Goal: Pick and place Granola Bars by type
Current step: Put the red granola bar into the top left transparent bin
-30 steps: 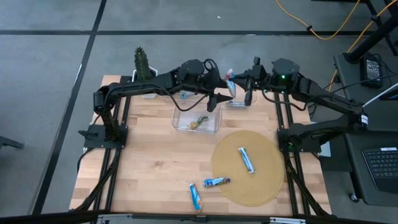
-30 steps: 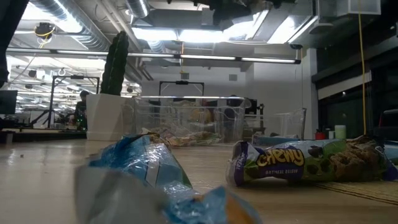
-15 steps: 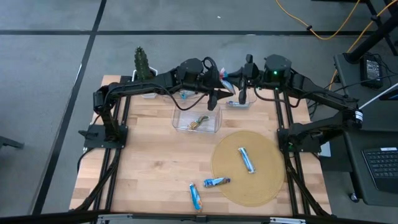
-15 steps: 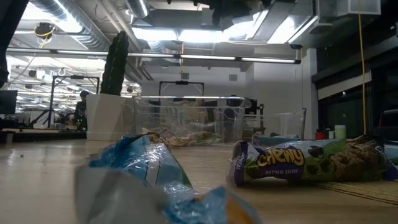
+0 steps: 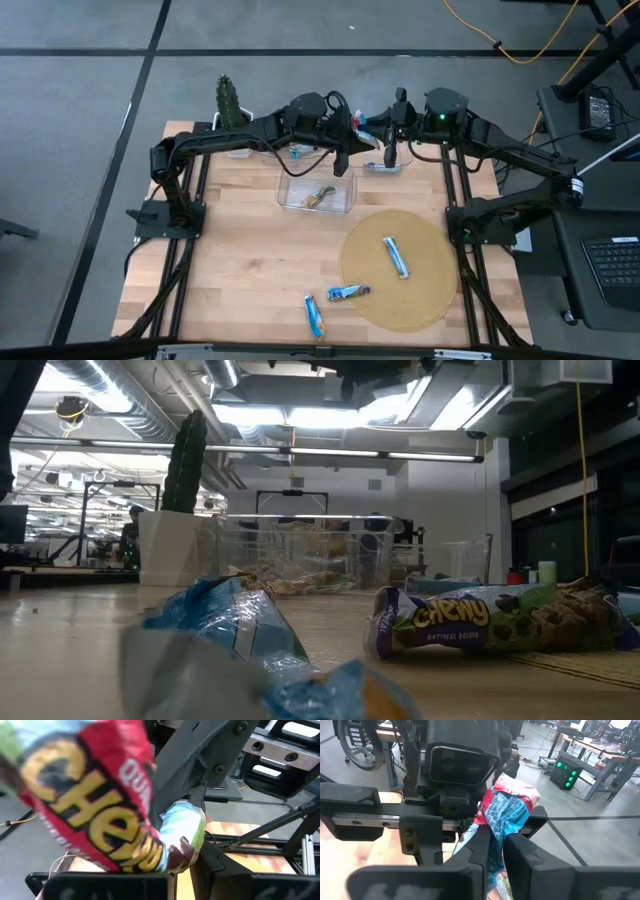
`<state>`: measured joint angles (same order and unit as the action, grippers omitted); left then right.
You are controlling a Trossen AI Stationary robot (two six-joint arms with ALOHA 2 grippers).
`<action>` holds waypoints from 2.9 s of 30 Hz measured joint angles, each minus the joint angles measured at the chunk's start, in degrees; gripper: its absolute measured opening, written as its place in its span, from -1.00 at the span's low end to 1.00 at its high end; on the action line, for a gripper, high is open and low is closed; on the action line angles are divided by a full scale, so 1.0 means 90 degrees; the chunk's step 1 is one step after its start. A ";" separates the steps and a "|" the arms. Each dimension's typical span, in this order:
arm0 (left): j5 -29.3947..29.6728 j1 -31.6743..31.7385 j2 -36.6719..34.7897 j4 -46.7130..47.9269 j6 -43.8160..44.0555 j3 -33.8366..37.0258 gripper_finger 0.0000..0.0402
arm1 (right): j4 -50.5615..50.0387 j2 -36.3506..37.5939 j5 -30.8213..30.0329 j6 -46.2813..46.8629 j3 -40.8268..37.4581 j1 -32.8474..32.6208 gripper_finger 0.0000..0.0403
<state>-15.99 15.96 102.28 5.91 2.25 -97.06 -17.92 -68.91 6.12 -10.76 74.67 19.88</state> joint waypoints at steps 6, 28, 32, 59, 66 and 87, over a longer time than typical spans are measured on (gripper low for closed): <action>-0.0024 -0.0021 -0.0009 -0.0076 -0.0008 -0.0005 -0.96 | -0.0444 0.0028 -0.0003 -0.0034 0.0322 -0.0002 -0.62; 0.0901 0.0761 -0.1323 0.2860 -0.0569 -0.0012 -0.96 | -0.3625 0.0935 -0.1247 -0.0463 0.0640 0.0000 -0.30; 0.1003 0.0871 -0.1527 0.3457 -0.0567 -0.0019 -0.95 | -0.3512 0.1311 -0.1242 -0.0184 0.0114 0.0000 -0.30; 0.1222 0.2133 -0.0810 0.6355 -0.1019 -0.1656 -0.95 | -0.2265 0.1630 -0.1230 -0.0520 -0.0580 0.0000 -0.30; 0.1282 0.2457 -0.0631 0.6353 -0.1471 0.0066 -0.95 | -0.2346 0.1627 -0.1230 -0.0258 -0.0580 0.0000 -0.30; 0.2293 0.2769 -0.0403 0.5159 -0.1762 0.2307 -0.93 | -0.2521 0.1513 -0.1230 -0.0199 -0.0580 -0.0001 -0.30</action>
<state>4.65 40.88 98.65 52.35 -13.61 -76.29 -40.61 -55.29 -4.95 -12.56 69.45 19.87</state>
